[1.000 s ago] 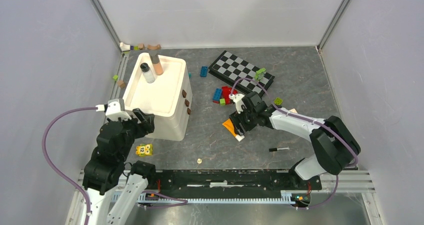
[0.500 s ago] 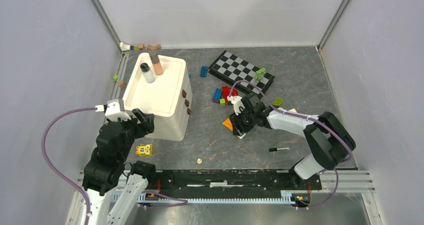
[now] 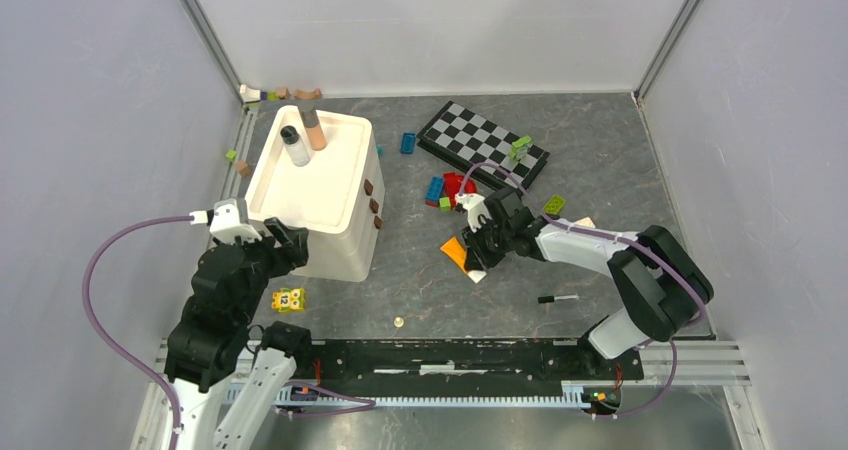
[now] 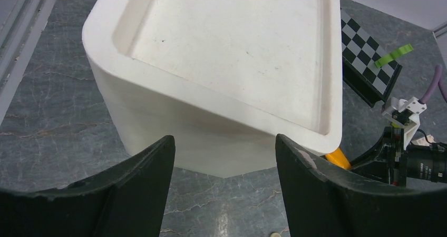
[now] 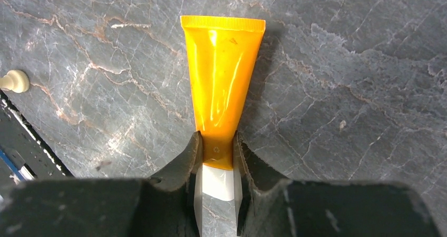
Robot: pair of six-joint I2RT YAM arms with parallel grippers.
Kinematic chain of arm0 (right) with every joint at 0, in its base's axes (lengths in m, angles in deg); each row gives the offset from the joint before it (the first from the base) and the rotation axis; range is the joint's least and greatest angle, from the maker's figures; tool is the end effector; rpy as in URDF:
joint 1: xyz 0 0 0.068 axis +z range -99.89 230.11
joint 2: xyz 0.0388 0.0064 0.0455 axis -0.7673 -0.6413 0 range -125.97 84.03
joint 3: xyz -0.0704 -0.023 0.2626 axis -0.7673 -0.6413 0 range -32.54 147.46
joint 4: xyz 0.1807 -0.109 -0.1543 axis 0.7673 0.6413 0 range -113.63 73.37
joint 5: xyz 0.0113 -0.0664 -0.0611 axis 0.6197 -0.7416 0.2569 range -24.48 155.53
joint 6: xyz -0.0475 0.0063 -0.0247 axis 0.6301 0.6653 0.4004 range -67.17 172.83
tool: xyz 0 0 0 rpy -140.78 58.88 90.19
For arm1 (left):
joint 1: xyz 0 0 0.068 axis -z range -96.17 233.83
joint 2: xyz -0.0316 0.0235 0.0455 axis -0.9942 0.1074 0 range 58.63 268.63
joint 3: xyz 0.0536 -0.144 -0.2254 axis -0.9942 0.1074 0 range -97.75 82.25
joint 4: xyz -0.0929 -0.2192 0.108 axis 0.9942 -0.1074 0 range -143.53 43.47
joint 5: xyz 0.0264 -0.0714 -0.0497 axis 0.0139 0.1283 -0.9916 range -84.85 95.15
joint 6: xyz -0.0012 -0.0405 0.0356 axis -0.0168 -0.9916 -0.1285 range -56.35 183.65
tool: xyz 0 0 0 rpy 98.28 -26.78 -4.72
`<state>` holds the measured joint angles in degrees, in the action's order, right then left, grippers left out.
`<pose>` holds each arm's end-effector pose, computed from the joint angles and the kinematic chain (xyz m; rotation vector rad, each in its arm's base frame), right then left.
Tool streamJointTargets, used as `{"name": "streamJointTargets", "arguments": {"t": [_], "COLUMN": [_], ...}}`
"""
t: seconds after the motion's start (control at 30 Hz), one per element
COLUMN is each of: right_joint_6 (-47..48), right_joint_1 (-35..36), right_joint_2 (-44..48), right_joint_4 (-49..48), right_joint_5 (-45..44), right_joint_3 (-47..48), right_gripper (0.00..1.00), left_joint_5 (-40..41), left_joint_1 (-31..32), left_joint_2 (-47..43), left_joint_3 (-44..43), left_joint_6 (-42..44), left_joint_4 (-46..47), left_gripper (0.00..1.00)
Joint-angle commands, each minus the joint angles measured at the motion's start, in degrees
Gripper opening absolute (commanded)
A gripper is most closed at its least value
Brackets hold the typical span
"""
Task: Organize the makeup
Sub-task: Pick up the makeup from the center of the board.
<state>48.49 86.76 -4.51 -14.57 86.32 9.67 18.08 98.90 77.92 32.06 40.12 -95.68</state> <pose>0.2226 0.1813 0.1535 -0.8681 2.4613 0.7322 0.0537 -0.0061 0.3439 -0.2926 1.8656 -0.2487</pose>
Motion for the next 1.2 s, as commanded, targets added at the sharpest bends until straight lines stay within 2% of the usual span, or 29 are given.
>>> {"name": "streamJointTargets", "arguments": {"t": [0.0,0.17,0.3,0.37,0.57,0.97,1.1,1.17], "right_joint_6": [-0.15,-2.59,-7.49,-10.83,-17.12,-29.39,-31.16,-31.13], "right_joint_1": [0.27,0.27,0.27,0.25,0.23,0.25,0.27,0.23], "right_joint_2": [3.80,10.54,17.38,21.63,30.15,36.33,36.68,37.13], "right_joint_4": [-0.54,-4.27,-8.57,-12.47,-17.34,-29.96,-31.47,-31.04], "right_joint_5": [0.87,1.07,1.08,1.49,2.49,6.77,6.92,6.39], "right_joint_3": [-1.98,-5.01,-8.34,-10.06,-12.23,-15.03,-14.98,-14.81], "right_gripper": [0.12,0.11,0.11,0.10,0.10,0.12,0.12,0.12], "left_joint_5": [-1.35,-8.46,-20.60,-23.82,-26.73,-33.31,-32.15,-28.89], "left_joint_1": [-0.30,-0.30,-0.30,-0.30,-0.31,0.24,2.91,6.59], "left_joint_2": [0.02,3.12,8.83,9.99,11.41,12.25,14.06,15.58], "left_joint_3": [-1.99,-8.20,-12.36,-13.29,-15.07,-7.73,-6.17,-5.82], "left_joint_6": [-0.96,0.44,-2.42,-4.14,-4.96,-11.36,-11.96,-11.37], "left_joint_4": [1.17,0.10,1.68,3.53,6.61,21.30,24.27,25.14], "left_gripper": [0.76,0.77,0.70,0.70,0.71,0.72,0.72,0.72]}}
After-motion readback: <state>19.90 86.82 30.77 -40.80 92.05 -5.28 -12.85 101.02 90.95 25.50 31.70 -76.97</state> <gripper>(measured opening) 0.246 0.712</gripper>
